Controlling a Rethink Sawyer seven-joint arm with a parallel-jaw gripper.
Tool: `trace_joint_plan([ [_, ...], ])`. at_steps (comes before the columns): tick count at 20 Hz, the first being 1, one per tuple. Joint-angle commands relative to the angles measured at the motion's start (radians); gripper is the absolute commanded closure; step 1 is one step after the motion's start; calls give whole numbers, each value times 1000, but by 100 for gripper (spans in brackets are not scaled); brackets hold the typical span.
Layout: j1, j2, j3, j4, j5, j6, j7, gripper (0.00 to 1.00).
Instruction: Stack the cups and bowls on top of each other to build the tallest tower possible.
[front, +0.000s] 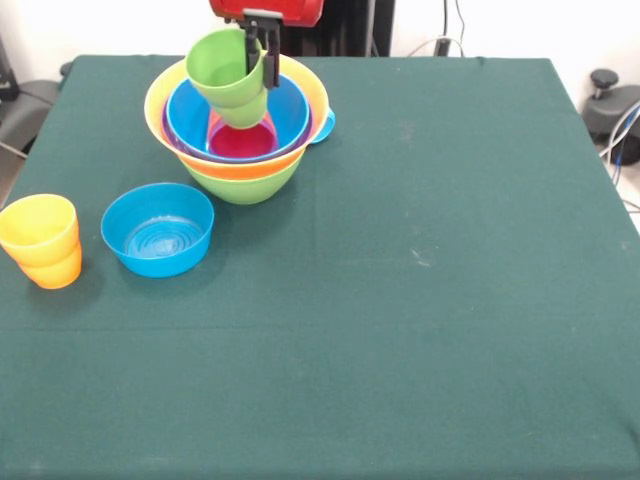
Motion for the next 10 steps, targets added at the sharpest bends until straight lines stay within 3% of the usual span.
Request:
trace_joint_plan([
  [1,33,47,50,-99,34,131,74,100],
  [10,33,110,71,-178,39,138,53,100],
])
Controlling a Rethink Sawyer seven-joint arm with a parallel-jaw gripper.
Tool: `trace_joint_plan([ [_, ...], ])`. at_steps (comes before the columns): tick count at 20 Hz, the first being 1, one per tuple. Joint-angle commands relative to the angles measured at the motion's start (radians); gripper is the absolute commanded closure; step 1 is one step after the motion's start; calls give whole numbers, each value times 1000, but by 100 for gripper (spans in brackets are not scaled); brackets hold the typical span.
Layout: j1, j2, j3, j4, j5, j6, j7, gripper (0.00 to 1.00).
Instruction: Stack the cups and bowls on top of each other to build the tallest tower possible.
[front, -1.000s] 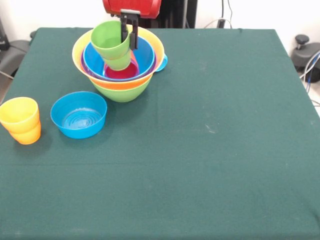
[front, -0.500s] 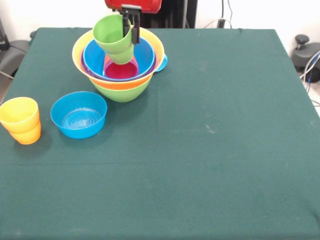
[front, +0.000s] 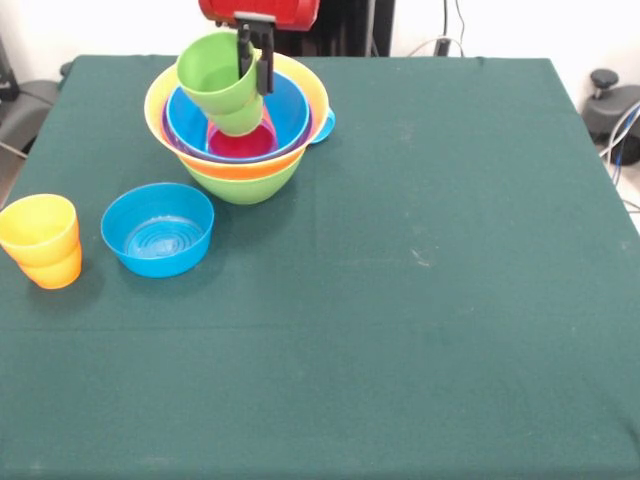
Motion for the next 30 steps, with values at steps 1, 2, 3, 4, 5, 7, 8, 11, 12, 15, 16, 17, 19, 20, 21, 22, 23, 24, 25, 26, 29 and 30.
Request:
trace_joint_plan([
  [1,26,90,73,-103,24,89,52,100],
  [2,27,92,73,-107,26,89,53,100],
  [3,28,95,72,-113,27,92,52,100],
  [4,31,101,71,-126,28,100,52,100],
  [5,33,103,69,-132,30,106,53,100],
  [7,38,105,64,-138,32,109,55,100],
  [8,40,108,63,-141,33,109,56,100],
  [11,50,110,54,-150,29,107,56,100],
  [12,53,112,51,-152,26,104,55,100],
  [15,64,117,39,-144,10,97,51,100],
  [16,71,113,29,-138,3,97,53,100],
  [17,77,107,20,-131,-4,96,55,100],
  [19,83,101,10,-111,-11,81,58,100],
  [20,83,101,9,-101,-14,73,55,100],
  [21,84,101,7,-93,-15,66,58,100],
  [22,84,99,5,-83,-17,57,58,100],
  [23,84,95,2,-69,-19,48,60,100],
  [24,86,90,-3,-63,-22,48,60,100],
  [25,89,87,-9,-64,-24,56,59,100],
  [26,93,81,-15,-61,-25,61,60,100],
  [29,101,80,-30,-61,-31,63,63,100],
  [30,102,81,-33,-60,-31,59,64,100],
])
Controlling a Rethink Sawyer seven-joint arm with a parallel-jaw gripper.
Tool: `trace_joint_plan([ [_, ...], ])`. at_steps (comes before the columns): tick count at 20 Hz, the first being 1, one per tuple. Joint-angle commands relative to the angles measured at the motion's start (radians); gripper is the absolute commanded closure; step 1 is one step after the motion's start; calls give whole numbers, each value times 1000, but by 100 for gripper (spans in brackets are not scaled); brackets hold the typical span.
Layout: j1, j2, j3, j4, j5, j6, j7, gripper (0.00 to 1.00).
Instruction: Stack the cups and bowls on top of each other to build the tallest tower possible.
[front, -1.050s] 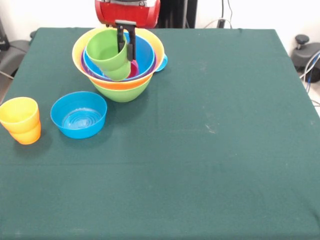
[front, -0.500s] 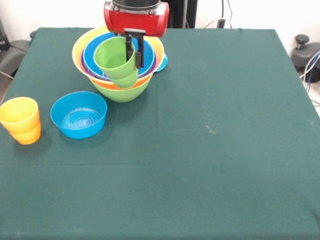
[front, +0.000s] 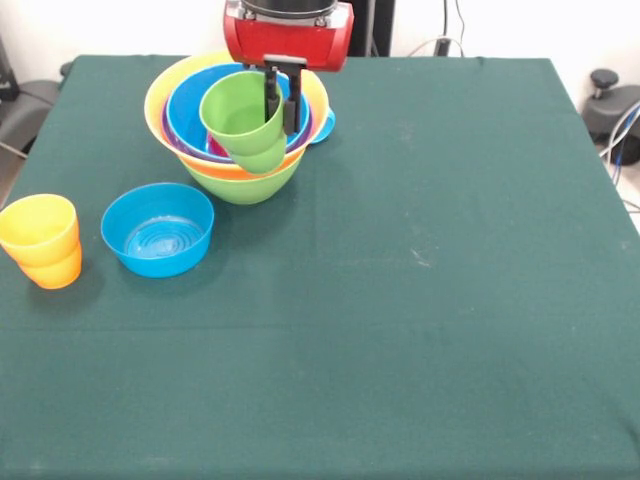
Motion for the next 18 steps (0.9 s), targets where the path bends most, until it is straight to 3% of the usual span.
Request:
trace_joint_plan([
  [1,30,0,-12,49,-47,53,66,100],
  [18,115,25,-152,48,-114,49,70,100],
])
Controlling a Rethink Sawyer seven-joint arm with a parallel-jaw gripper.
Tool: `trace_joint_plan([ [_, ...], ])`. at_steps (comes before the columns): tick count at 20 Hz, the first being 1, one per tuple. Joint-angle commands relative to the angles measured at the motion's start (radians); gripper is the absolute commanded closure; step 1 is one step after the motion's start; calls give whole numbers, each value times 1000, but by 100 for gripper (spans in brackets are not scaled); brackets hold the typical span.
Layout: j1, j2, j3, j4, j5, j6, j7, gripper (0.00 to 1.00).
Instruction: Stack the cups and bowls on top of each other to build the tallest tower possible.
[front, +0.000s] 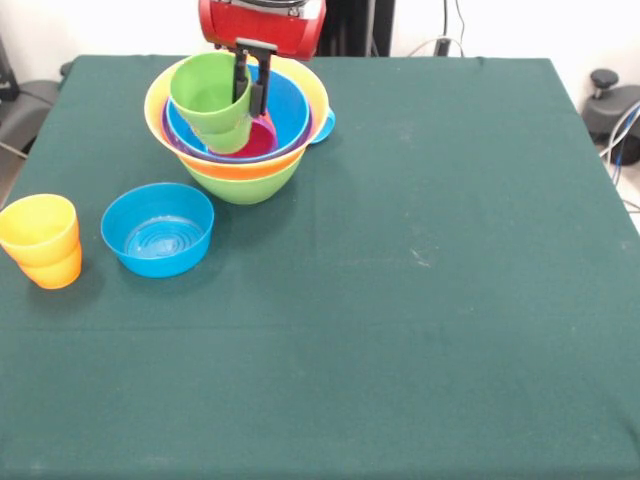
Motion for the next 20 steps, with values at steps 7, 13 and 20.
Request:
trace_joint_plan([
  [7,82,56,-55,51,-97,0,80,100],
  [13,85,90,-51,67,-76,-92,109,100],
  [20,71,145,-23,45,-34,-143,116,100],
])
